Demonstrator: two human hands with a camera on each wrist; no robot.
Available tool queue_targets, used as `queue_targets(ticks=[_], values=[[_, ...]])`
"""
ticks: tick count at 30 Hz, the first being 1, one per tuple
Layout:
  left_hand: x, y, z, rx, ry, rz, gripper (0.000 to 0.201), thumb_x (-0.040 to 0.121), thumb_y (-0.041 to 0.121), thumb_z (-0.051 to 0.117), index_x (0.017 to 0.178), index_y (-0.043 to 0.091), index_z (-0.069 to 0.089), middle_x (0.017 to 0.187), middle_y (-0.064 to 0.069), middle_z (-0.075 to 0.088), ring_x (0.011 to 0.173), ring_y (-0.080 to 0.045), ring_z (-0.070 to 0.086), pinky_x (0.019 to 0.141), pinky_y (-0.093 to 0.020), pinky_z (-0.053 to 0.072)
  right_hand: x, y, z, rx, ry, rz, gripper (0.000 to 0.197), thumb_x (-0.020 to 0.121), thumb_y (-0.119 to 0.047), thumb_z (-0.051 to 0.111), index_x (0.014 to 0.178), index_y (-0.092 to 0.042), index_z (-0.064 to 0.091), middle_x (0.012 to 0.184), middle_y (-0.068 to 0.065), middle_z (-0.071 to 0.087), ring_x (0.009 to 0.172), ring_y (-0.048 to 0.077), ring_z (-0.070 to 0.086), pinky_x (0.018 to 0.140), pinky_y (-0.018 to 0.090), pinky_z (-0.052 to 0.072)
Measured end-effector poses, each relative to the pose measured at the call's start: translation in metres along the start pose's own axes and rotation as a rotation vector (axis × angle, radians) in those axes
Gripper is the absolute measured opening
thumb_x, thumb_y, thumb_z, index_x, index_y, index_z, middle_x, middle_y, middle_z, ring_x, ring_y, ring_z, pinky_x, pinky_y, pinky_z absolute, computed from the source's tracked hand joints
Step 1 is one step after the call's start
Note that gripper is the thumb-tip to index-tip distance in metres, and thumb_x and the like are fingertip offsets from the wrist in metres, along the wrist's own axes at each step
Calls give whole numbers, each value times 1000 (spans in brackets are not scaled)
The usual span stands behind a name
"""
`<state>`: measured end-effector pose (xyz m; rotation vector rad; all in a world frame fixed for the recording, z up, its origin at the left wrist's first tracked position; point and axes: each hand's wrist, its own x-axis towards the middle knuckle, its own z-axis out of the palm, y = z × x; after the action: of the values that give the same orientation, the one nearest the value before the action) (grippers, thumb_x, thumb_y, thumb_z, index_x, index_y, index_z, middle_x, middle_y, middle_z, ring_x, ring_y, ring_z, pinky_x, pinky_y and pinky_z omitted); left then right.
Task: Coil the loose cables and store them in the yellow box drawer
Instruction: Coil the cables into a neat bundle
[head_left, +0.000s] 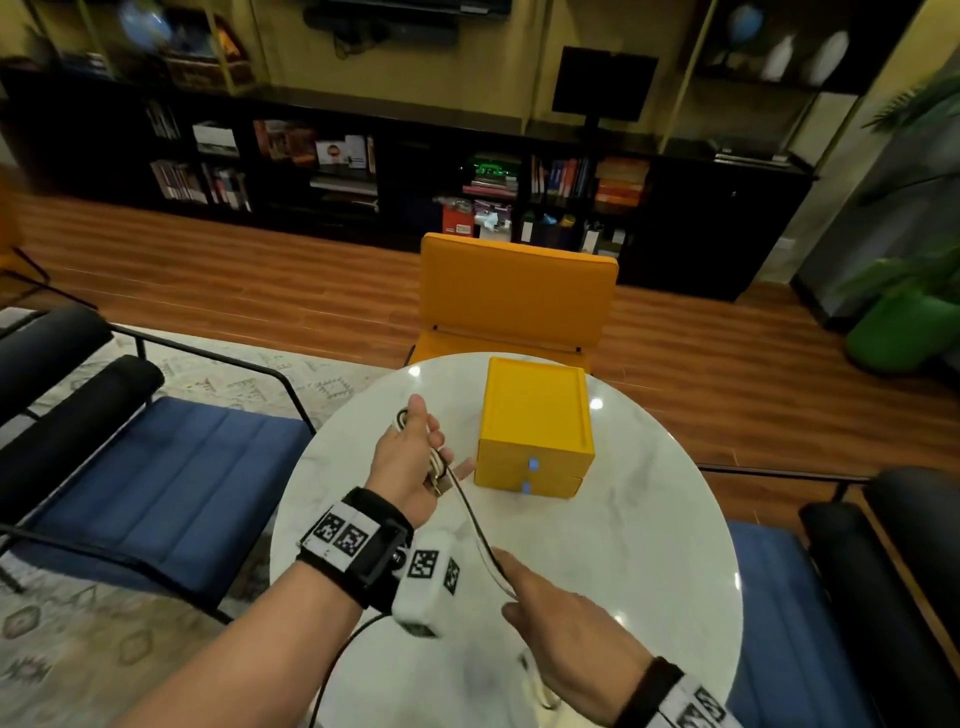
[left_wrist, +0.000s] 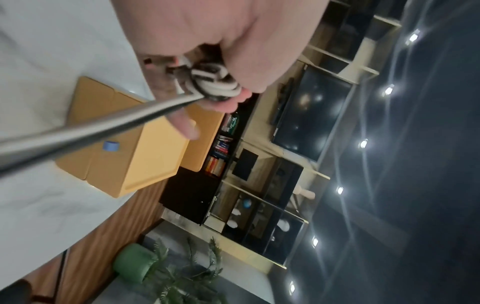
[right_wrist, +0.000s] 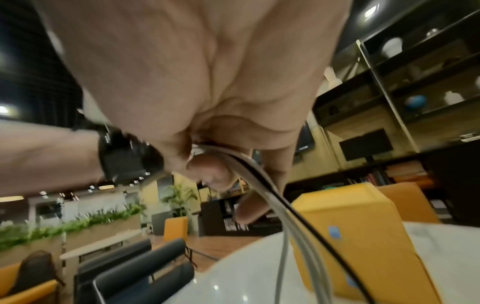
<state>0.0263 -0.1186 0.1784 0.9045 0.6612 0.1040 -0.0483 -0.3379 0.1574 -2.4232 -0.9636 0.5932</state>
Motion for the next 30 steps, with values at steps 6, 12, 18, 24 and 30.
queue_targets(ticks=[6, 12, 18, 24, 30], values=[[-10, -26, 3, 722, -260, 146, 55, 92, 68, 49, 68, 19, 46, 51, 6, 38, 41, -13, 31, 46, -28, 34, 6, 5, -71, -74, 376, -270, 31, 102, -40, 40, 118, -23, 61, 99, -3, 61, 88, 18, 62, 74, 33, 52], [-44, -38, 10, 785, -650, -43, 73, 80, 89, 32, 70, 19, 48, 55, 4, 39, 46, -15, 31, 43, -24, 30, 38, 17, -103, 234, 622, -108, 8, 89, -27, 74, 92, -21, 71, 88, -9, 75, 84, 4, 69, 71, 16, 51], [-57, -36, 8, 686, -653, 126, 41, 84, 38, 74, 87, 2, 54, 60, -5, 41, 45, -14, 40, 41, -25, 38, 56, 8, -81, 556, 794, -53, 13, 82, -23, 82, 79, -18, 70, 79, -2, 73, 75, 14, 69, 66, 25, 54], [-54, -51, 9, 395, -340, 296, 49, 83, 61, 66, 96, 14, 74, 62, -9, 47, 47, -20, 45, 43, -28, 41, 55, 1, -62, 735, 596, -108, 21, 101, -16, 56, 106, -21, 77, 105, 8, 52, 84, 15, 60, 62, 25, 54], [-47, -39, 22, 295, -247, 277, 56, 87, 60, 60, 91, 5, 70, 69, -19, 63, 60, -26, 59, 56, -37, 46, 52, 0, -43, 641, 449, -116, 52, 100, -6, 52, 139, -40, 44, 109, -3, 46, 77, 10, 58, 64, 24, 50]])
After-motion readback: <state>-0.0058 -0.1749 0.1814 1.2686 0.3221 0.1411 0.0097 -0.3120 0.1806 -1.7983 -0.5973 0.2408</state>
